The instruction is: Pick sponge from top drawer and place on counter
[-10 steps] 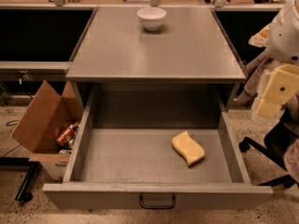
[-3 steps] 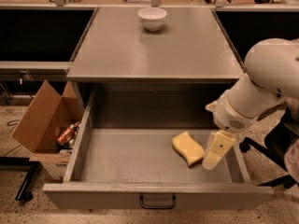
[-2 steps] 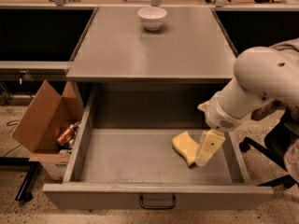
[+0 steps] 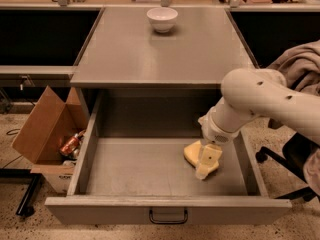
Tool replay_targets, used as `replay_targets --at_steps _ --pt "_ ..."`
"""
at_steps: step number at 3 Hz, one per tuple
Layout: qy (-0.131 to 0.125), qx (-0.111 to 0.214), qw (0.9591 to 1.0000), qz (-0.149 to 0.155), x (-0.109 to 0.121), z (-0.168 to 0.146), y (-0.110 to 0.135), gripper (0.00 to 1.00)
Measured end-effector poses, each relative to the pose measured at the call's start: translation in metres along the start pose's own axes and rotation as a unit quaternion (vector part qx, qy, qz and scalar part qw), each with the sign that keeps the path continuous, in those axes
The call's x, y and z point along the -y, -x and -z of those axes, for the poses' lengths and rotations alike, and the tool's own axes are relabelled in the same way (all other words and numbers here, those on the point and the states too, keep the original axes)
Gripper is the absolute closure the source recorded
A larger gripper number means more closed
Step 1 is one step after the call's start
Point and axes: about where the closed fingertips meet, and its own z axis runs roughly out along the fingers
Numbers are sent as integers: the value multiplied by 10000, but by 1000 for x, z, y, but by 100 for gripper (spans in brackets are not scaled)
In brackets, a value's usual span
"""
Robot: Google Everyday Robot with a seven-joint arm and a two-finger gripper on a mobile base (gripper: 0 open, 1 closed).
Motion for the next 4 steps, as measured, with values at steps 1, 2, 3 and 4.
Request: replay_targets --at_steps 1,2,3,4 --pt "-9 -90 9999 -136 5 -30 -7 0" --pt "-23 -20 9993 -371 9 -43 -17 0" --pt "25 90 9982 -593 9 -57 -26 0" --pt "89 140 9972 -736 4 -68 -32 0"
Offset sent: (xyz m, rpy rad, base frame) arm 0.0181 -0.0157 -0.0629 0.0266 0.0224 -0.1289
